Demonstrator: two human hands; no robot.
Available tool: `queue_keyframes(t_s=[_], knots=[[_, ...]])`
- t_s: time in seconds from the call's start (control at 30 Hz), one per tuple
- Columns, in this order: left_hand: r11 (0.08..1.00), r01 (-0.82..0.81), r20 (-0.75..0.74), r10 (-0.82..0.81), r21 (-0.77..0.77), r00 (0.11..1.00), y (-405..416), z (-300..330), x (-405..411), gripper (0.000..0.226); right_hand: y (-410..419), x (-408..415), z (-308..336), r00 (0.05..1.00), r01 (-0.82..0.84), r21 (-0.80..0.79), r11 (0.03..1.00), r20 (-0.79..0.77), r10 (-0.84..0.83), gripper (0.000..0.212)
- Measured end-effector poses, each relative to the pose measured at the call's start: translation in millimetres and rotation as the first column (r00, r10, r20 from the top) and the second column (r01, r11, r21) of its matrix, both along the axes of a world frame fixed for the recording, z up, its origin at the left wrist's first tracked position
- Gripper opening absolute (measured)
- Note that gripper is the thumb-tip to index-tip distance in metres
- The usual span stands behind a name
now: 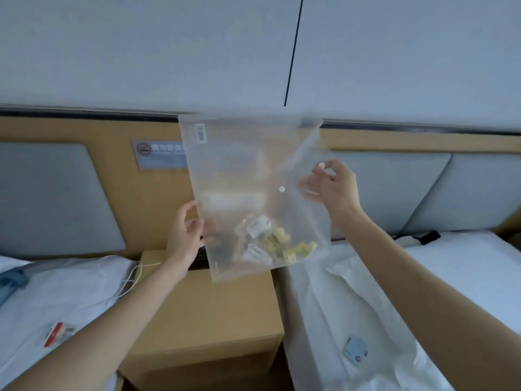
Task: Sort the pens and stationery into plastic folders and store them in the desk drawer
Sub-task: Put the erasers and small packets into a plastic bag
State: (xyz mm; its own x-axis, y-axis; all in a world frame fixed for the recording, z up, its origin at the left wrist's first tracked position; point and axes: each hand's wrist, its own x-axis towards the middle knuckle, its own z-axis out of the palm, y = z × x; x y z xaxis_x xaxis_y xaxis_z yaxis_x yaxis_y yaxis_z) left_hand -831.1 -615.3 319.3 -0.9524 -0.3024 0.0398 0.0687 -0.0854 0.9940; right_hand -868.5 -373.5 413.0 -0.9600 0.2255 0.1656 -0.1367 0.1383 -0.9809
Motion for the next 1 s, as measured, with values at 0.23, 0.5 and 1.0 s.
queue_keyframes(t_s=[0.23, 0.5, 1.0], knots=[[0.998, 0.049, -0.095, -0.045, 0.038, 0.994, -20.8, 59.5, -4.5, 0.02, -22.4, 4.7, 71.8, 0.995, -0.016, -0.071, 0.997, -0.1, 0.009, 0.021], [1.0, -0.015, -0.221, 0.018, 0.015, 0.975, -56.9, 100.6, -14.0, 0.014, -31.8, 30.5, 121.9, 0.963, -0.034, -0.147, 0.989, -0.27, -0.007, 0.014], [0.993, -0.112, -0.286, 0.116, 0.029, 0.951, -60.2, 109.1, -4.1, 0.017, -40.1, 52.5, 133.4, 0.923, 0.02, -0.167, 0.986, -0.377, -0.082, 0.008]])
